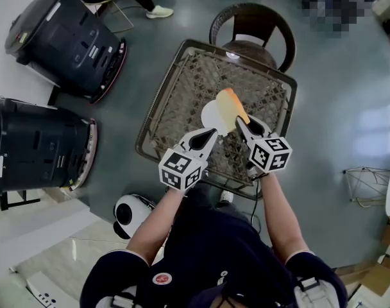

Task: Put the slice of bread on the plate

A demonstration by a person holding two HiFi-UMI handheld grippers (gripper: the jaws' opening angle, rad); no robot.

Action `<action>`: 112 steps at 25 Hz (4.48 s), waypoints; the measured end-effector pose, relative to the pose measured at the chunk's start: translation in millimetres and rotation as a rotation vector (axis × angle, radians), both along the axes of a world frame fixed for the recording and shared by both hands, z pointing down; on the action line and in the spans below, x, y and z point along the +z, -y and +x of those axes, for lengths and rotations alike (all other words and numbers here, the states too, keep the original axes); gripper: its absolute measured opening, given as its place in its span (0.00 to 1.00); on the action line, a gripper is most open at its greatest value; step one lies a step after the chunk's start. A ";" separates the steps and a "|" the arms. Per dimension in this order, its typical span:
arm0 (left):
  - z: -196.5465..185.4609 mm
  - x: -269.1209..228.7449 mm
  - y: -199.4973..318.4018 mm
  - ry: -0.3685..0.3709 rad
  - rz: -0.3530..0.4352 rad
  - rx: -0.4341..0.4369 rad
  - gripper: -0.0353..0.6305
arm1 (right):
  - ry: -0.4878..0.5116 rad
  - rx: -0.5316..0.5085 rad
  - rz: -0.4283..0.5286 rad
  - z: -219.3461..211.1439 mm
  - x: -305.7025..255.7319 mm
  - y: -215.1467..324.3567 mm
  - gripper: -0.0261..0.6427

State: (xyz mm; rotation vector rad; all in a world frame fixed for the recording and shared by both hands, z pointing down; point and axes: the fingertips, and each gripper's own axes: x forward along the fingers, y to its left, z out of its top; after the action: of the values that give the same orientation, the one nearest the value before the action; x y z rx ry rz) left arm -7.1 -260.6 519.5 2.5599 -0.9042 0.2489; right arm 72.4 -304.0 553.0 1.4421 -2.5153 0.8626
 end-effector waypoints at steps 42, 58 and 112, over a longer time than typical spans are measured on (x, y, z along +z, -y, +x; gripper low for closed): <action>-15.0 69.5 2.6 0.088 -0.175 0.016 0.06 | 0.024 0.119 -0.330 2.0 158.8 37.8 0.20; -6.8 71.2 5.1 0.090 -0.182 0.026 0.06 | -0.048 0.190 -0.363 19.8 182.5 42.3 0.29; 30.0 -88.4 -30.4 -0.006 0.141 0.027 0.06 | 0.023 -0.141 0.366 -9.1 -147.7 -41.2 0.05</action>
State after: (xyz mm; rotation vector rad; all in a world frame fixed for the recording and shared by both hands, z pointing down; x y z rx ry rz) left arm 22.9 -230.3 431.1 2.7019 -0.9146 0.1912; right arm 63.4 -262.8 405.3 1.3232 -2.8613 0.4124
